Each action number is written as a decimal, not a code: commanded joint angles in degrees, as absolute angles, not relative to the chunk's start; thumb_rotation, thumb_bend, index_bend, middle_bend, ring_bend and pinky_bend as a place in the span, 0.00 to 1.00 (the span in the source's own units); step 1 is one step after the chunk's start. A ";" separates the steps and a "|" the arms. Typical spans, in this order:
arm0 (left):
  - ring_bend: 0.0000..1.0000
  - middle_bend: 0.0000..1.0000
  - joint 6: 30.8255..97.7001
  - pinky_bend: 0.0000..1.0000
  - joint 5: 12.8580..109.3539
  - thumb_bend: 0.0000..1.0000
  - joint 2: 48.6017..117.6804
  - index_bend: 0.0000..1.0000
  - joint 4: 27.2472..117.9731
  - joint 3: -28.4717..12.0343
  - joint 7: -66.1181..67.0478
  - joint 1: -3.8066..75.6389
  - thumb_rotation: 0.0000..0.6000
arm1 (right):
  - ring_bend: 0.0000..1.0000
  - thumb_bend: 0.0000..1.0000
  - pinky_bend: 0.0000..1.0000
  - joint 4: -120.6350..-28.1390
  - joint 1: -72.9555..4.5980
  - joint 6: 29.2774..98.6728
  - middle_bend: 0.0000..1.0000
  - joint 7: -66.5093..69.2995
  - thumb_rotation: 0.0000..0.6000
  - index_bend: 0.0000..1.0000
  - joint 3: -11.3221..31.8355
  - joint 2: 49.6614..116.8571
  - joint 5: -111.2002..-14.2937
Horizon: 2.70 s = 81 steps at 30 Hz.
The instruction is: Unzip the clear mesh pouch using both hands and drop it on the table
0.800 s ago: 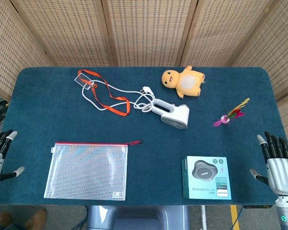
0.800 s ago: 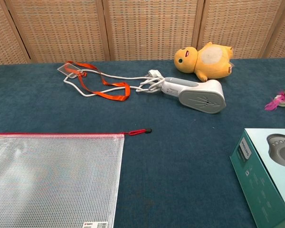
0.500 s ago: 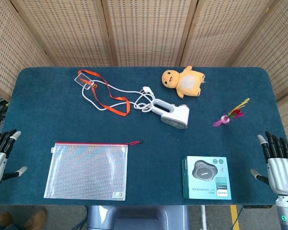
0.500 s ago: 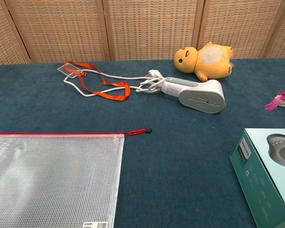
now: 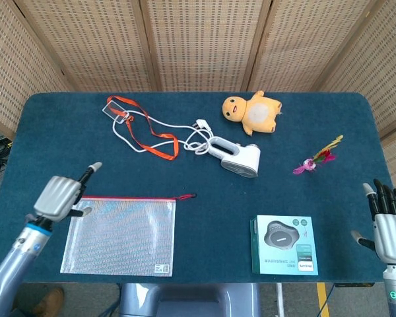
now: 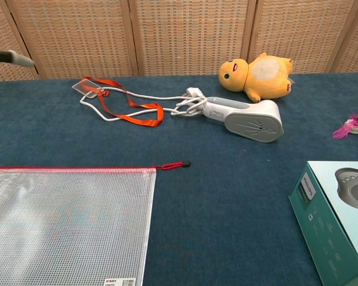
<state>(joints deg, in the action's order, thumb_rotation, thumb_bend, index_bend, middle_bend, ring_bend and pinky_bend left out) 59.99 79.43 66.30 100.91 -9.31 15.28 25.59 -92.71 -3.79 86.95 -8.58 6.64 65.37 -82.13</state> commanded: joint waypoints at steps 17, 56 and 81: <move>0.98 1.00 47.27 0.97 32.28 0.30 88.72 0.40 92.86 -14.69 40.52 61.03 1.00 | 0.00 0.00 0.00 -91.11 -4.27 85.11 0.00 -10.45 1.00 0.00 7.00 66.38 -79.45; 0.98 1.00 41.96 0.97 24.78 0.40 105.22 0.43 69.66 -9.90 34.84 68.80 1.00 | 0.00 0.00 0.00 -88.88 -4.91 81.31 0.00 -8.44 1.00 0.00 6.99 66.42 -75.96; 0.98 1.00 43.09 0.97 24.08 0.64 105.69 0.75 69.52 -9.77 35.07 68.73 1.00 | 0.00 0.00 0.00 -89.18 -4.95 81.47 0.00 -7.30 1.00 0.00 6.91 66.15 -76.46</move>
<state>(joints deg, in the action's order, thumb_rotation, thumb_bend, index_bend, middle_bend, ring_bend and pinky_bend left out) 43.04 24.06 105.77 69.44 -9.71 35.12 68.77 -89.18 -4.95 81.47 -7.30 6.91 66.14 -76.46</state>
